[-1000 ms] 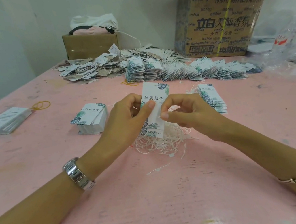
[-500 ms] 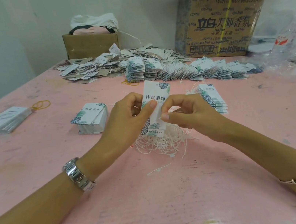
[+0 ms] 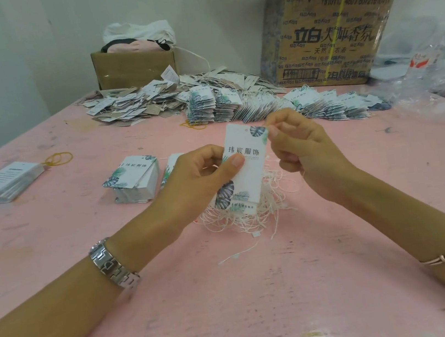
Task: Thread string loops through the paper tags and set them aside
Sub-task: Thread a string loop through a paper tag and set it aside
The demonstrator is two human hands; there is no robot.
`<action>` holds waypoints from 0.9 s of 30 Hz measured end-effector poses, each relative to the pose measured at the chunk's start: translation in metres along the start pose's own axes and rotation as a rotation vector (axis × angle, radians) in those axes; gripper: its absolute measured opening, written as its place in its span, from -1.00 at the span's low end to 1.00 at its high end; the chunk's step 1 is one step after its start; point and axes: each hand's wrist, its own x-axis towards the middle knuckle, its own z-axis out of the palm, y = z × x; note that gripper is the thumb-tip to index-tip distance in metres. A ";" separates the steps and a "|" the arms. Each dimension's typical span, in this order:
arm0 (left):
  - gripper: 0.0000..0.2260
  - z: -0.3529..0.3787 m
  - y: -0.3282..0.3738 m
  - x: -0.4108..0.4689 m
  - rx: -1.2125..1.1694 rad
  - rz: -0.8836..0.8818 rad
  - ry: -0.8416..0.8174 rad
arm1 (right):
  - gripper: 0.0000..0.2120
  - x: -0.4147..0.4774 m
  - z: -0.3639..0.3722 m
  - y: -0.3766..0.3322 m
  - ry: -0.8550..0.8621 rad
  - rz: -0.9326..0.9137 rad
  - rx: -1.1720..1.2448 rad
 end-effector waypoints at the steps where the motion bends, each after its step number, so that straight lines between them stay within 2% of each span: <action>1: -0.76 0.001 0.000 0.000 -0.016 -0.009 -0.029 | -0.96 0.000 0.000 0.001 -0.043 0.009 0.011; 8: -0.63 0.004 0.000 -0.002 -0.039 -0.024 -0.108 | -0.90 -0.001 0.003 -0.001 -0.184 0.009 0.046; 15: -0.69 0.004 0.004 -0.003 -0.048 -0.020 -0.097 | -0.89 -0.001 0.000 -0.002 -0.204 0.043 0.102; 19: -0.63 0.004 0.004 -0.003 -0.068 -0.039 -0.102 | -0.82 0.000 0.000 0.000 -0.190 0.048 0.130; 23: -0.87 0.004 0.003 -0.001 -0.104 -0.051 -0.086 | -0.76 0.001 0.000 0.003 -0.180 0.074 0.131; 27: -0.78 0.006 0.004 -0.002 -0.127 0.036 -0.052 | -0.72 -0.001 0.003 0.004 -0.208 0.081 0.114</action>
